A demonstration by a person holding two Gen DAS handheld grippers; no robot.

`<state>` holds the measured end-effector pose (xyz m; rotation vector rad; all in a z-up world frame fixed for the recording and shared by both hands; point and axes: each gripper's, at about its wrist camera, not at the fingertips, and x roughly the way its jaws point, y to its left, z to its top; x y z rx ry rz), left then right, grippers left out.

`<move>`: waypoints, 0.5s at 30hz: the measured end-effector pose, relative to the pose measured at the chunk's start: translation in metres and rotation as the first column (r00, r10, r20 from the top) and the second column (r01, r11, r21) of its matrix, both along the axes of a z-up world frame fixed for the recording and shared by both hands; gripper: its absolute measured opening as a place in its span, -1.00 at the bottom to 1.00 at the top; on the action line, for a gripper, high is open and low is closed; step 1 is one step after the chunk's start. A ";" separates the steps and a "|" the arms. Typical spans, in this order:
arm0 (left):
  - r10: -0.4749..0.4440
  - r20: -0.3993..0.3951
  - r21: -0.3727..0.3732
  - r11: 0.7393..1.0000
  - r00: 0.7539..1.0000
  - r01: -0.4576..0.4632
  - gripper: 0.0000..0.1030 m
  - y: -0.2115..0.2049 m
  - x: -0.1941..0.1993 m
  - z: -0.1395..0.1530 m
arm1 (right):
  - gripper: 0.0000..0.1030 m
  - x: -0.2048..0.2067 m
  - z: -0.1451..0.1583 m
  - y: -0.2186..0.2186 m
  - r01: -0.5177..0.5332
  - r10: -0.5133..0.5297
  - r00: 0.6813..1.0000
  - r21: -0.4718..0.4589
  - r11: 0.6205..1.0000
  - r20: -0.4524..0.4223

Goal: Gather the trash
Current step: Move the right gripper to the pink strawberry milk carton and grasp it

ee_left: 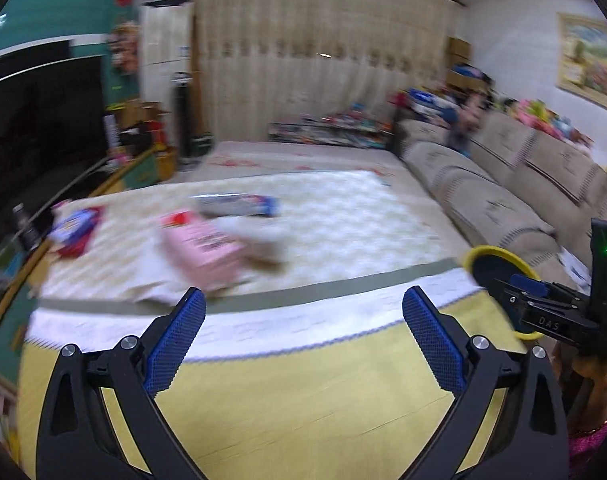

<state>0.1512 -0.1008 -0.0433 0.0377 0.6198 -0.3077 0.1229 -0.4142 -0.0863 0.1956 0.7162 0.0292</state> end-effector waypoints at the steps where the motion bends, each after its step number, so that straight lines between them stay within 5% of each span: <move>1: 0.025 0.001 -0.007 1.000 1.000 -0.025 0.89 0.014 -0.004 -0.001 | 0.19 0.005 0.003 0.013 -0.029 0.029 1.000 -0.001 1.000 0.002; 8: 0.150 -0.014 -0.071 0.986 0.989 -0.151 0.89 0.101 -0.017 -0.008 | 0.20 0.044 0.019 0.098 -0.191 0.191 0.981 0.015 0.981 0.038; 15: 0.178 -0.030 -0.090 0.980 0.984 -0.180 0.89 0.116 -0.022 -0.014 | 0.20 0.082 0.023 0.159 -0.307 0.306 0.951 0.018 0.952 0.027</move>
